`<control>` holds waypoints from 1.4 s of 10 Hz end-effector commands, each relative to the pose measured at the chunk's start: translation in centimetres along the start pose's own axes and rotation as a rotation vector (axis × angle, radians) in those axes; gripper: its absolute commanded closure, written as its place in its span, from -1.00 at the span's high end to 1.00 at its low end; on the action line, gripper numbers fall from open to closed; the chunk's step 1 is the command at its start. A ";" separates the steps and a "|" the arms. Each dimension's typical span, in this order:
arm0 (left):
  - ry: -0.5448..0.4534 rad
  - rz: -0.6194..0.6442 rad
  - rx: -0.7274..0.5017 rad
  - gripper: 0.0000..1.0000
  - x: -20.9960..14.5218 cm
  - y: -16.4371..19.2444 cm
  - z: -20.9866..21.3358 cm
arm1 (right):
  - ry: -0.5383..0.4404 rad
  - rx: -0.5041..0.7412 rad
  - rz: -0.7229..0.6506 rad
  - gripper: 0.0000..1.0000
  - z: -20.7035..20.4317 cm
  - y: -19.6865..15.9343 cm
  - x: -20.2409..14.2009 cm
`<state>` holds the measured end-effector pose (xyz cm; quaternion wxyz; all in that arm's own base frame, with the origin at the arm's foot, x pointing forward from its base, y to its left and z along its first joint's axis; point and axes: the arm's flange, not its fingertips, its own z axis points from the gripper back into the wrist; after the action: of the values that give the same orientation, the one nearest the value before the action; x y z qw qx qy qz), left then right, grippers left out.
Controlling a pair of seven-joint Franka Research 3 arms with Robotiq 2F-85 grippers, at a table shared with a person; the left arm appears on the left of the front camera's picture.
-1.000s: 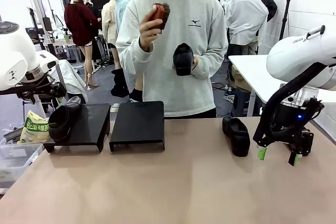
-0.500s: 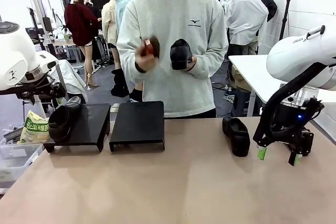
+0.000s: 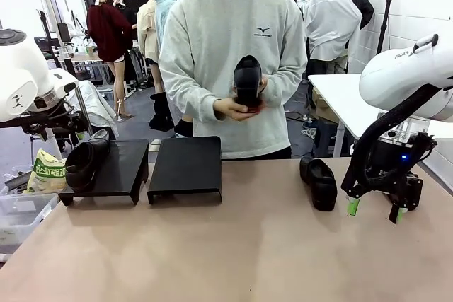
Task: Organize the shoes by placing them on the stand.
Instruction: Pick up one Shoe and place it in the middle of the table.
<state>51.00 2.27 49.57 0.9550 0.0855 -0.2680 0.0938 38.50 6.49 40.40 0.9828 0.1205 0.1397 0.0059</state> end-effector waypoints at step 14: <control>0.536 -0.380 -0.461 1.00 -13.2 -8.6 14.5 | 0.008 -0.022 0.009 1.00 0.2 -0.2 0.0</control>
<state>32.75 -11.78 53.13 0.9807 -0.1453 -0.0139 -0.1300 38.49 6.53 40.42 0.9828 0.1202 0.1398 0.0064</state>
